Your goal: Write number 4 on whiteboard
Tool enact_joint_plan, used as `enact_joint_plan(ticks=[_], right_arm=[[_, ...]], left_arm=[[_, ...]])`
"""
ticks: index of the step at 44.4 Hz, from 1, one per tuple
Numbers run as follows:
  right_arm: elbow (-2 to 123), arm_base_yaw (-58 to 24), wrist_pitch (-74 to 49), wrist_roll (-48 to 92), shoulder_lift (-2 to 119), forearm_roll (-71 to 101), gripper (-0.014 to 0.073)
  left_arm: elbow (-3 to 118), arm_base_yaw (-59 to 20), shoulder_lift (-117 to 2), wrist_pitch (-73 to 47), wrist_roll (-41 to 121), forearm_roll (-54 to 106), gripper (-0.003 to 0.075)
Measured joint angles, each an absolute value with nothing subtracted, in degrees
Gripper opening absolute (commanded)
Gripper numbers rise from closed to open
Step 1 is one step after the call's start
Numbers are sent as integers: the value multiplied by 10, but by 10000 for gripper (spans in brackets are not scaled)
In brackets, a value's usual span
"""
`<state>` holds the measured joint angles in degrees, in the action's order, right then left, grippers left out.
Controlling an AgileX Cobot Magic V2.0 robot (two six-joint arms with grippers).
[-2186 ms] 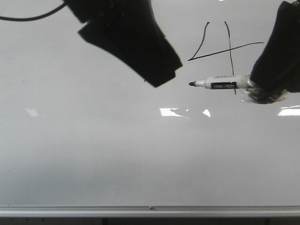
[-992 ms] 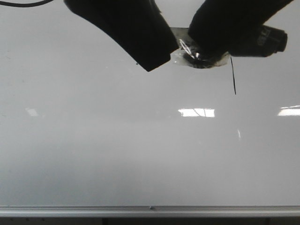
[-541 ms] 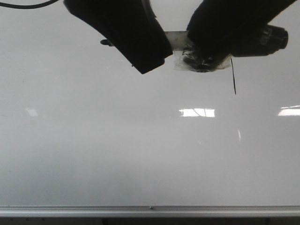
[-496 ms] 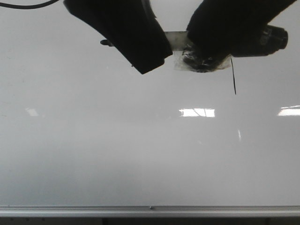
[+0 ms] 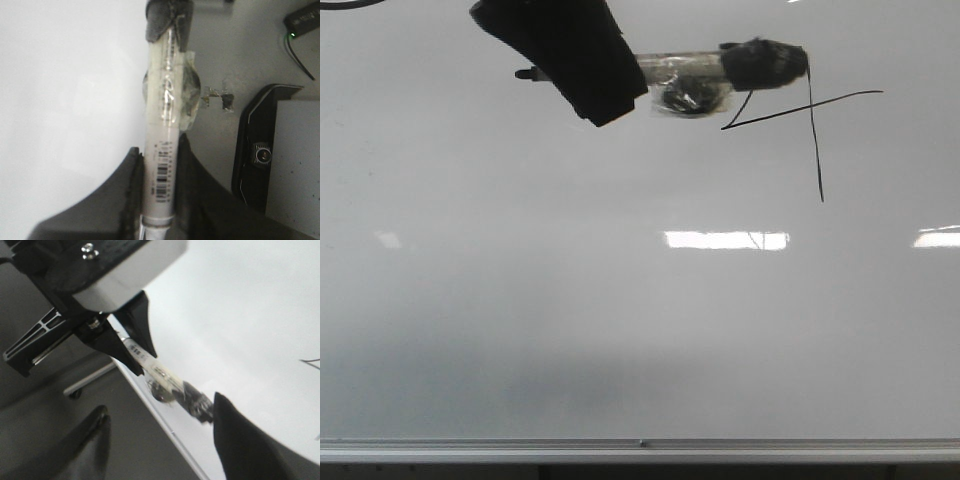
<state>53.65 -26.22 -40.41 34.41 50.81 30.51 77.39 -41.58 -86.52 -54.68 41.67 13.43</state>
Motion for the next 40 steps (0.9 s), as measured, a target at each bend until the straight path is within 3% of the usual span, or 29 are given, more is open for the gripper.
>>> enact_joint_plan(ticks=[7,18,32,40], right_arm=[[463,-195,-358,314,397,303,304],[330,-131,-333,302,251,302,-117],[278,-129,-339,300,205,302,-113],[278,-129,-339,300,205,302,-113]], left_arm=[[718,-353,-819,-476,326,128,-20],[567,-201,-664,-338,226,126,-20],[402,46,-547,-249,203,129,-20],[390,100,-582,-188,202,177,-20]])
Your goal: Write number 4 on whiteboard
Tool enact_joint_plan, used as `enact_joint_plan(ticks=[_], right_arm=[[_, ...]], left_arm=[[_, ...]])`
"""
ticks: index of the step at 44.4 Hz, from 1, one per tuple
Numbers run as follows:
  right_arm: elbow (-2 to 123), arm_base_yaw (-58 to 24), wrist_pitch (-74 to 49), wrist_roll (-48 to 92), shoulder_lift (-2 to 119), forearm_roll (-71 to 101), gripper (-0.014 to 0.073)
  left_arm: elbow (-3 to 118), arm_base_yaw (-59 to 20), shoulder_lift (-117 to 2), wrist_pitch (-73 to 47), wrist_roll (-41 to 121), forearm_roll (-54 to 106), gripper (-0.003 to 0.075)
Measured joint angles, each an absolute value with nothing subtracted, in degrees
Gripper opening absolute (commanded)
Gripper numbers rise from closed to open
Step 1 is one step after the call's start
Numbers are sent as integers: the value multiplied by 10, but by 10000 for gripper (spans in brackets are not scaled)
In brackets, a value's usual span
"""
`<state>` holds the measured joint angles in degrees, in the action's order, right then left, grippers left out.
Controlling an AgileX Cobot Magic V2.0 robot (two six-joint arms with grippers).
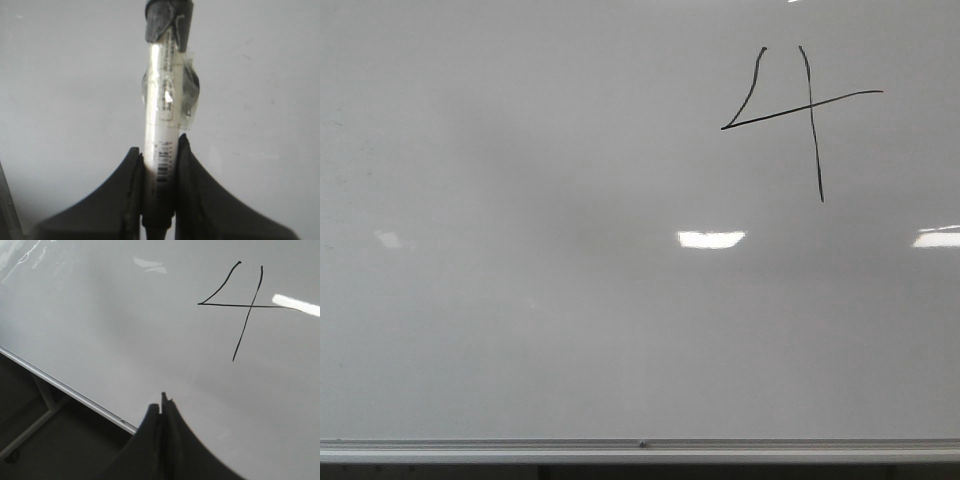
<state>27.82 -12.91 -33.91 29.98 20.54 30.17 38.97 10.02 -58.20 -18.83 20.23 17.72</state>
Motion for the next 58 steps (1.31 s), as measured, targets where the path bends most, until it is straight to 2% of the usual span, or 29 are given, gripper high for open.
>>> enact_joint_plan(ticks=[15,24,35,50,55,58], right_arm=[[278,-129,-339,299,205,302,-113],[278,-129,-339,298,205,302,-113],[278,-129,-339,298,205,302,-113],[278,-129,-339,298,205,302,-113],[278,-129,-339,298,205,302,-113],[278,-129,-339,298,205,302,-113]], left_arm=[[468,57,-776,-140,202,192,-20],[481,43,-842,-99,202,193,-13],[483,43,-870,-82,202,194,154],[487,43,-909,-70,202,195,185],[491,43,-909,-70,202,195,242],[491,43,-909,-70,202,195,305]])
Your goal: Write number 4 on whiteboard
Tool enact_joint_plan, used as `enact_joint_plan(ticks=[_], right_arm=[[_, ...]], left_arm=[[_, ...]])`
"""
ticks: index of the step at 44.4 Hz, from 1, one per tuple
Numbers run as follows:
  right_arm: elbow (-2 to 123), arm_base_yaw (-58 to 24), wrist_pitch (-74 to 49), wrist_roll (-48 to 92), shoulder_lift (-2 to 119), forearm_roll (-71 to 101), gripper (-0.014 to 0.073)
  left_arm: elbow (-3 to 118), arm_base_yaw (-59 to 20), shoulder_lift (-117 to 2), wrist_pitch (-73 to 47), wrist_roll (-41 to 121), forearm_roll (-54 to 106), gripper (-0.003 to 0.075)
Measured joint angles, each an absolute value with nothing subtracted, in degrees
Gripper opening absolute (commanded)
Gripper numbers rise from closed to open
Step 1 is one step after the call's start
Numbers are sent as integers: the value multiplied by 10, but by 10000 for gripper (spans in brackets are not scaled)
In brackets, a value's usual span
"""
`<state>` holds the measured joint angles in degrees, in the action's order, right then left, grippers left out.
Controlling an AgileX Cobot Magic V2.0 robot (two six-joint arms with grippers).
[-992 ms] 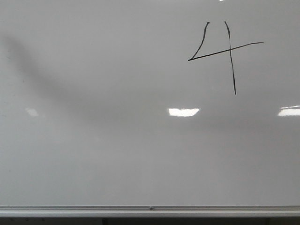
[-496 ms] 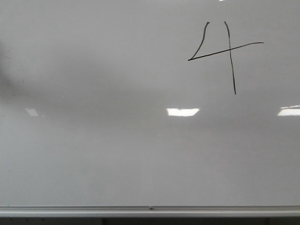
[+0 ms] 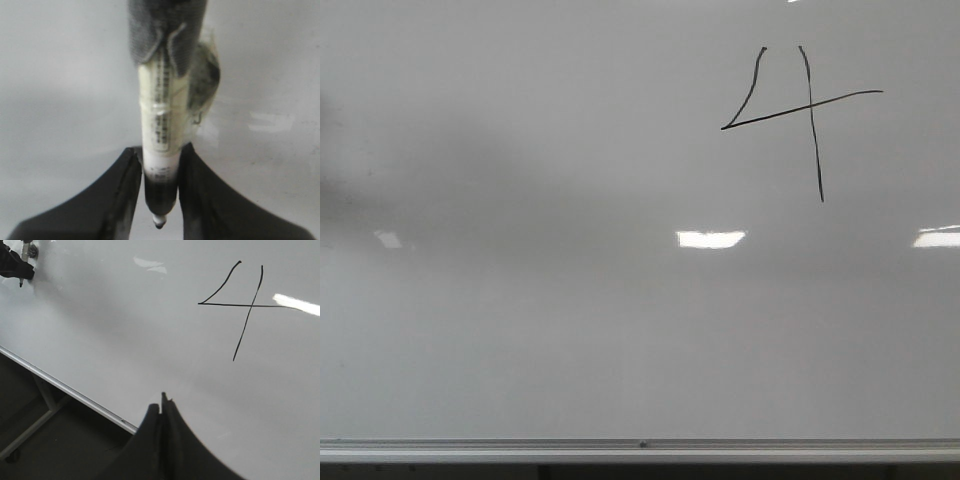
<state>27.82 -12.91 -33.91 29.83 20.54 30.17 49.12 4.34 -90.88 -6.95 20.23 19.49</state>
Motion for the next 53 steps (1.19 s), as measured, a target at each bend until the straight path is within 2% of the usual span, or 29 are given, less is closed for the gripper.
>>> enact_joint_plan(ticks=[4,8,16,23,27,33,37,48,53], right_arm=[[278,-129,-339,298,205,302,-113],[278,-129,-339,298,205,302,-113],[278,-129,-339,298,205,302,-113],[278,-129,-339,298,205,302,-113],[278,-129,-339,298,205,302,-113],[278,-129,-339,298,205,302,-113],[278,-129,-339,298,205,302,-113],[278,-129,-339,298,205,302,-113],[278,-129,-339,298,205,302,-113]], left_arm=[[492,43,-909,-71,202,195,445],[492,43,-909,-81,202,195,535],[492,43,-879,-106,202,183,545],[488,43,-804,-116,202,167,541],[474,43,-744,-118,202,166,501],[431,43,-644,-120,202,165,400],[396,43,-573,-123,202,165,309],[293,43,-387,-129,202,176,-16],[266,43,-304,-133,202,177,-20]])
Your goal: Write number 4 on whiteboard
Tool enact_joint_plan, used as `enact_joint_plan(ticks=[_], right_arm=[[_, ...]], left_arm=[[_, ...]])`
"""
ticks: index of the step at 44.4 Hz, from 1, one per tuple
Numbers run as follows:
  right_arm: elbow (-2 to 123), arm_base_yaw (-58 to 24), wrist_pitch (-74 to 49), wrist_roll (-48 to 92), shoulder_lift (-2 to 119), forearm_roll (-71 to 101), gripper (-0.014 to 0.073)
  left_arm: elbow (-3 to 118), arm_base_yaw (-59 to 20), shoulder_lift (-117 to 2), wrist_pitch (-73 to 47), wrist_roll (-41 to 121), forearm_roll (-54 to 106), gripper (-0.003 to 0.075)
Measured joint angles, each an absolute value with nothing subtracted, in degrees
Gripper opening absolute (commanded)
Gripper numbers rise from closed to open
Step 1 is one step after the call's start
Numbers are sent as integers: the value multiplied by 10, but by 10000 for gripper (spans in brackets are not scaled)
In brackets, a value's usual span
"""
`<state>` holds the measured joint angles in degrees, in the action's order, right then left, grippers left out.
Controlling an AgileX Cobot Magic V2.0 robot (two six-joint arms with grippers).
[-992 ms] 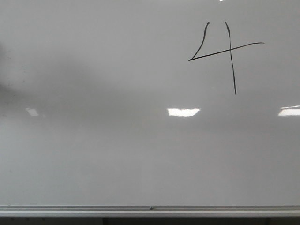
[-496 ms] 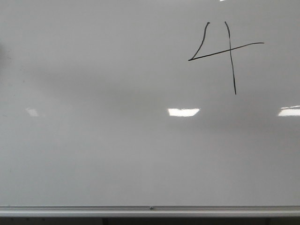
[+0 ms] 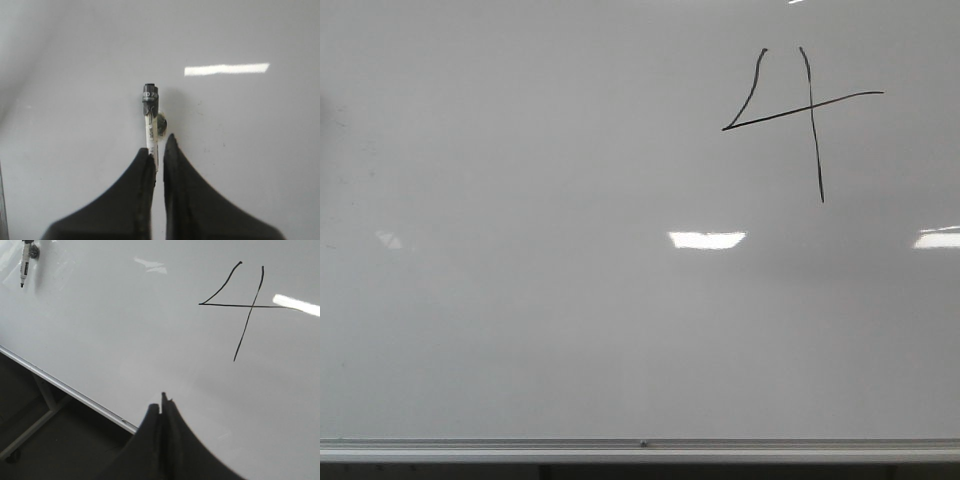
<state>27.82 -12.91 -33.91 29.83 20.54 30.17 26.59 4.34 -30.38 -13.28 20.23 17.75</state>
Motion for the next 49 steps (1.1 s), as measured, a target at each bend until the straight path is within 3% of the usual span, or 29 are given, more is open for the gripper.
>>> enact_joint_plan(ticks=[15,42,49], right_arm=[[278,-129,-339,298,205,302,-113],[278,-129,-339,298,205,302,-113],[278,-129,-339,298,205,302,-113]], left_arm=[[254,43,-167,-146,202,177,-20],[242,42,-164,-130,202,176,-20],[202,-2,-136,-87,137,98,-20]])
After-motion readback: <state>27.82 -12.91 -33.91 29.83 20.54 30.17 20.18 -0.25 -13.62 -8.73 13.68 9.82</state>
